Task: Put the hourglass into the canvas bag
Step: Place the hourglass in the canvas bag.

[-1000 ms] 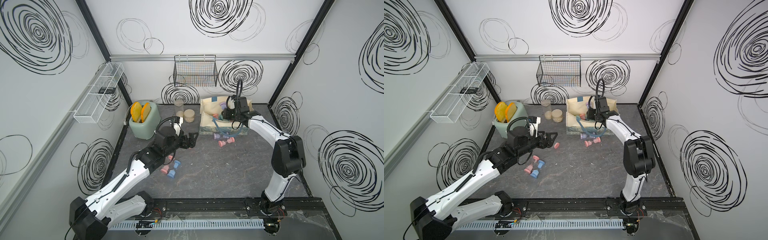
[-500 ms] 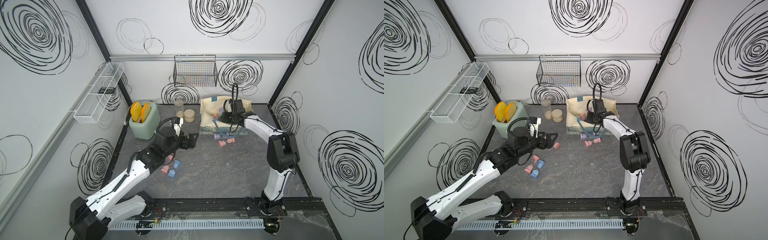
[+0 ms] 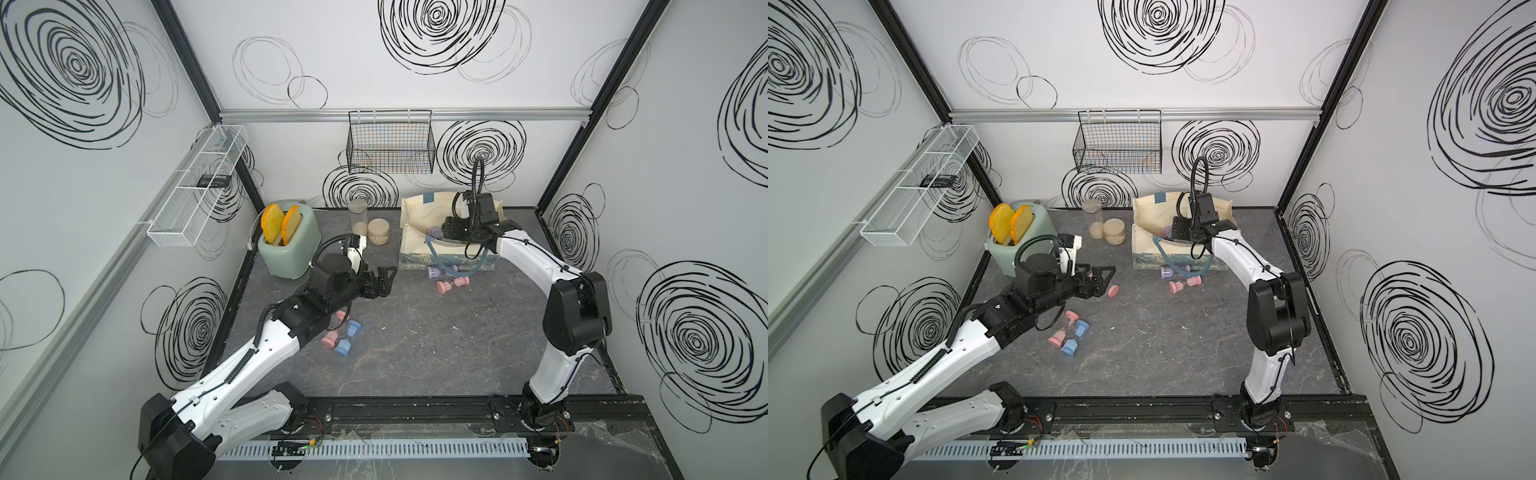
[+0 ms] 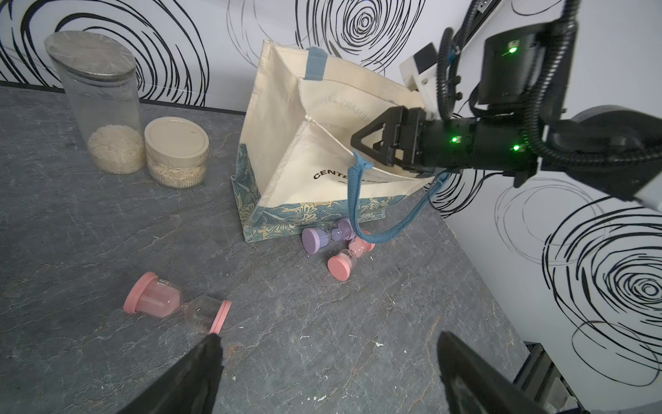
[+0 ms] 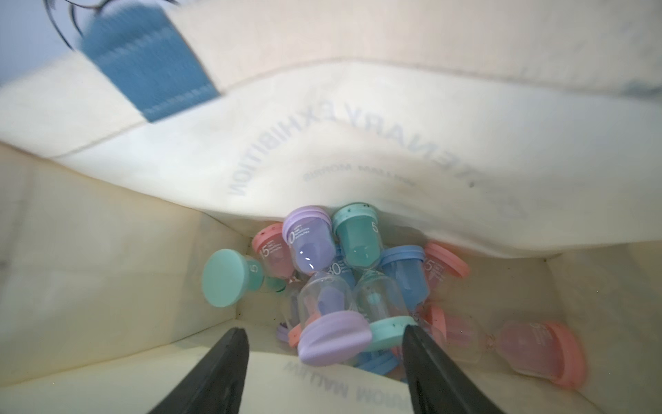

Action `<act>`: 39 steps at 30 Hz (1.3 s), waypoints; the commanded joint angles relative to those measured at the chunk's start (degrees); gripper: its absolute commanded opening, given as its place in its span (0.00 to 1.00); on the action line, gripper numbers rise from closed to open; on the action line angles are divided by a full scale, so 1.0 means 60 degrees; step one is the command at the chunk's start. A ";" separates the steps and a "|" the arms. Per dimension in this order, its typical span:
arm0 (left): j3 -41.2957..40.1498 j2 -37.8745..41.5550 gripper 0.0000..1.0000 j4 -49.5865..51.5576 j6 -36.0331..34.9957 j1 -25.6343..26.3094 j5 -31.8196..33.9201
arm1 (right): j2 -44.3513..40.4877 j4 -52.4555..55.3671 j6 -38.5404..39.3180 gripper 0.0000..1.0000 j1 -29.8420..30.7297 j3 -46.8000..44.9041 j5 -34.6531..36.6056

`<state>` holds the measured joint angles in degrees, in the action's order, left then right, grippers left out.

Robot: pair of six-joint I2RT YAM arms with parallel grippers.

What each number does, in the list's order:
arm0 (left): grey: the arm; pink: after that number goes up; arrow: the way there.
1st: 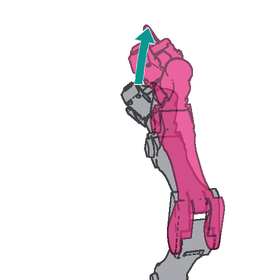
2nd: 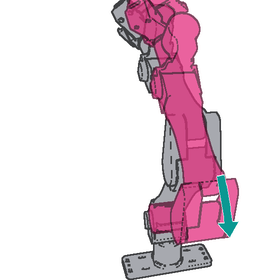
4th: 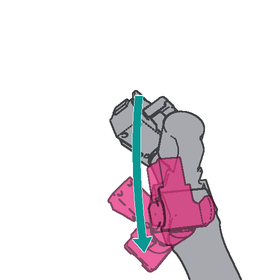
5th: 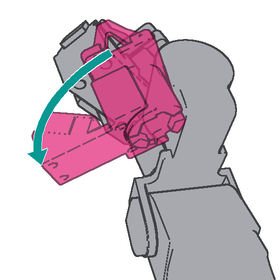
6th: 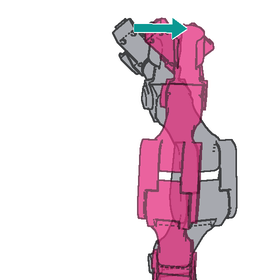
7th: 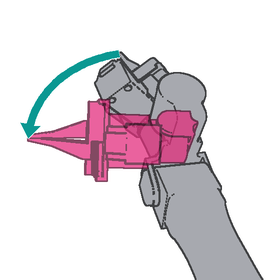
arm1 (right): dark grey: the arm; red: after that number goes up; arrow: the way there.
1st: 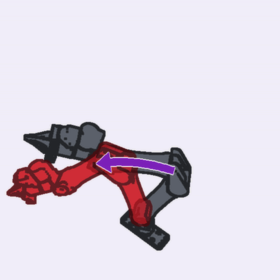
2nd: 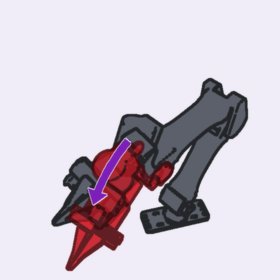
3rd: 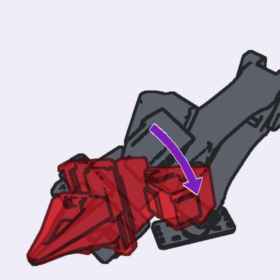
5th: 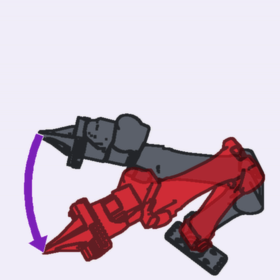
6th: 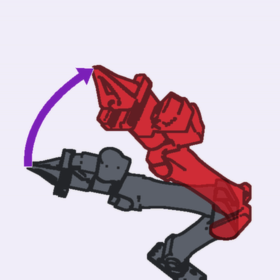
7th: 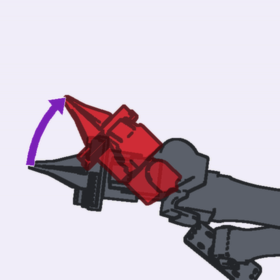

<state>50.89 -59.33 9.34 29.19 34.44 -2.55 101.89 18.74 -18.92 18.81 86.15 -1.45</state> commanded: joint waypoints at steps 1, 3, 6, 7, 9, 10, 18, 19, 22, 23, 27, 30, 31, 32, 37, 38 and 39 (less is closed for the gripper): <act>0.0065 0.0255 0.96 -0.0236 0.0108 -0.0056 -0.0014 | -0.1022 -0.0234 0.0059 0.76 0.0073 -0.0226 -0.0305; 0.0033 0.0304 0.96 -0.0219 0.0094 -0.0056 0.0001 | -0.1396 -0.0177 0.0018 0.78 0.0077 -0.0335 -0.0379; -0.0026 0.0397 0.96 -0.0261 0.0079 -0.0040 -0.0079 | -0.1757 0.0210 0.0007 0.81 0.0081 -0.0321 -0.0454; -0.0030 0.0439 0.96 -0.0264 0.0060 -0.0027 -0.0085 | -0.1863 0.0364 0.0011 0.81 0.0088 -0.0338 -0.0433; -0.0059 0.0476 0.96 -0.0214 0.0000 -0.0010 -0.0073 | -0.2179 0.0681 -0.0035 0.82 0.0125 -0.0540 -0.0352; -0.0052 0.0495 0.96 -0.0161 -0.0014 -0.0004 -0.0059 | -0.2356 0.0803 -0.0099 0.83 0.0156 -0.0674 -0.0256; -0.0533 0.0893 0.96 -0.0561 -0.0106 0.0457 -0.0149 | -0.4129 0.1490 -0.0717 0.86 0.0814 -0.2472 0.1079; -0.0567 0.0908 0.96 -0.0572 -0.0131 0.0539 -0.0144 | -0.4326 0.1571 -0.0802 0.86 0.0879 -0.2662 0.1206; -0.0696 0.0956 0.96 -0.0671 -0.0220 0.0850 -0.0038 | -0.4901 0.1600 -0.1160 0.87 0.1190 -0.3371 0.1534; -0.0718 0.0934 0.96 -0.0680 -0.0239 0.0941 -0.0026 | -0.5055 0.1554 -0.1292 0.87 0.1314 -0.3655 0.1571; -0.0838 0.0872 0.96 -0.0742 -0.0221 0.1209 0.0044 | -0.5350 0.1072 -0.1826 0.88 0.1769 -0.4685 0.1808; -0.0953 0.0835 0.96 -0.0926 -0.0166 0.1313 0.0102 | -0.5233 0.0573 -0.2111 0.89 0.1965 -0.5235 0.1850; -0.0964 0.0821 0.96 -0.0968 -0.0137 0.1340 0.0120 | -0.5164 0.0472 -0.2208 0.89 0.2004 -0.5337 0.1863; -0.0968 0.0782 0.96 -0.1020 -0.0108 0.1370 0.0122 | -0.5051 0.0403 -0.2377 0.89 0.2066 -0.5418 0.1906; -0.0982 0.0548 0.96 -0.1202 -0.0108 0.1503 0.0197 | -0.4629 -0.0456 -0.3233 0.91 0.2256 -0.6095 0.2199; -0.0982 0.0484 0.96 -0.1246 -0.0082 0.1526 0.0218 | -0.4531 -0.0743 -0.3350 0.92 0.2256 -0.6286 0.2253; -0.0982 0.0450 0.96 -0.1302 -0.0068 0.1538 0.0200 | -0.4427 -0.0942 -0.3564 0.92 0.2256 -0.6413 0.2296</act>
<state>45.36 -56.05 5.56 28.49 43.24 -2.17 73.95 18.46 -35.31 31.94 49.58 9.98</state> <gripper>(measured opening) 0.959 0.918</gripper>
